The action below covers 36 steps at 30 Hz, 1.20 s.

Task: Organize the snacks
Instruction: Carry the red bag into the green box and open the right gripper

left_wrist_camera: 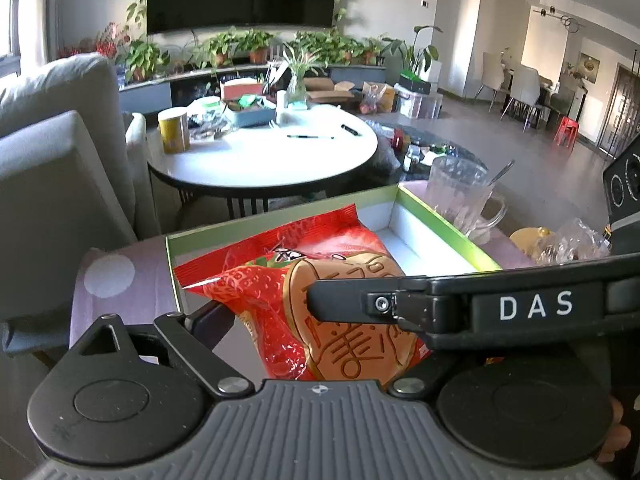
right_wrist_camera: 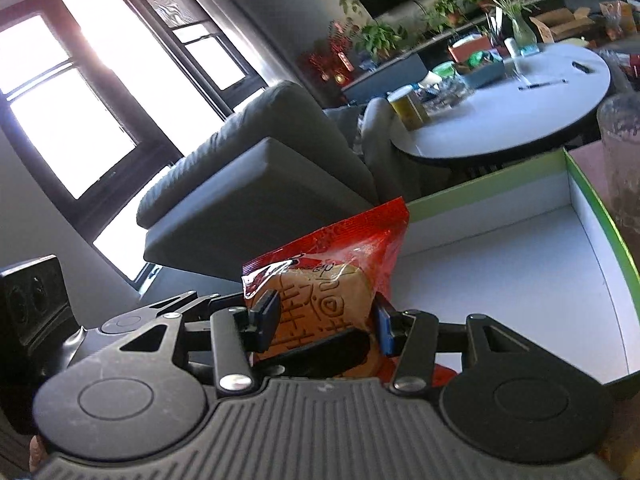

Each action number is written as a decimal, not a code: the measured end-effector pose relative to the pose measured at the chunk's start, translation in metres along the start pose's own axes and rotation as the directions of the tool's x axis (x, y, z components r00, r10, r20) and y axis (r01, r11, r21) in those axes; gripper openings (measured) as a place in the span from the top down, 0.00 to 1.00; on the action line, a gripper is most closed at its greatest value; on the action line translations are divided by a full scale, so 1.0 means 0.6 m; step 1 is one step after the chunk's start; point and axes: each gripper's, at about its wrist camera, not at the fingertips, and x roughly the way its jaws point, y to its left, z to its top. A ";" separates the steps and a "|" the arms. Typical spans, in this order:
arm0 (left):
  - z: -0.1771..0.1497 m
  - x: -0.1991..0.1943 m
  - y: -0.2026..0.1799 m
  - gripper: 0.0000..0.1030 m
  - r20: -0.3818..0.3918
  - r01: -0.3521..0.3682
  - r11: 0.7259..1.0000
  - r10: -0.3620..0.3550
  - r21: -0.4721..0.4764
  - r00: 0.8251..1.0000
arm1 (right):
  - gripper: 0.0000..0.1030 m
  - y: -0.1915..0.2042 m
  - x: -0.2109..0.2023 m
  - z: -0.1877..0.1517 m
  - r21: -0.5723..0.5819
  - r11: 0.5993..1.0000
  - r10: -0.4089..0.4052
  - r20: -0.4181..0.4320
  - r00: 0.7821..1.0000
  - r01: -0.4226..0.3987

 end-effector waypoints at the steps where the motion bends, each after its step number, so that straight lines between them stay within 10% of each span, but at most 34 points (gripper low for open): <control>1: -0.002 0.004 0.003 0.09 -0.007 0.000 1.000 0.000 -0.005 1.000 | 0.27 0.000 0.004 0.000 0.003 1.000 -0.003 -0.006 1.000 0.003; 36: -0.061 -0.087 0.024 0.09 0.002 -0.134 0.983 0.136 -0.124 0.991 | 0.27 0.043 -0.043 -0.019 -0.119 0.992 -0.039 0.000 0.999 0.039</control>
